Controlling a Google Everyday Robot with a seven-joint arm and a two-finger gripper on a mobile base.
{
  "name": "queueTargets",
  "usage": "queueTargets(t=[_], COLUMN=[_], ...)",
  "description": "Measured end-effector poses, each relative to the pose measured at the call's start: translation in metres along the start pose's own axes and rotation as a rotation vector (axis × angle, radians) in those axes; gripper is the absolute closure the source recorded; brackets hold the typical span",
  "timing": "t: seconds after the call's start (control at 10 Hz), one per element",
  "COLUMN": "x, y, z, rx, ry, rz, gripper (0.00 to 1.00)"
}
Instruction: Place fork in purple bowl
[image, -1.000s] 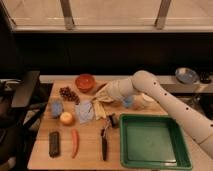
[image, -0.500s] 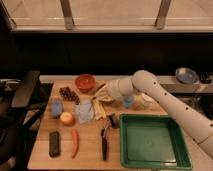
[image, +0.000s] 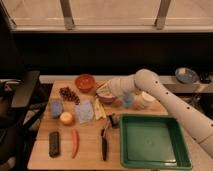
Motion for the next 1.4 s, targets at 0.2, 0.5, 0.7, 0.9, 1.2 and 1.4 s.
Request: queueTargets(t=[0.2, 0.5, 0.7, 0.9, 1.2, 1.4], x=[0.026, 0.054, 0.066, 0.077, 0.092, 0.102], y=[-0.024, -0.052, -0.047, -0.041, -0.029, -0.014], z=[0.003, -0.012, -0.032, -0.047, -0.048, -0.044], rx=[0.030, 0.097, 0.127, 0.152, 0.166, 0.165], ry=[0.026, 0.090, 0.136, 0.167, 0.186, 0.190], rz=[0.012, 0.022, 0.046, 0.077, 0.127, 0.163], gripper=[1.00, 1.00, 1.00, 1.00, 1.00, 1.00])
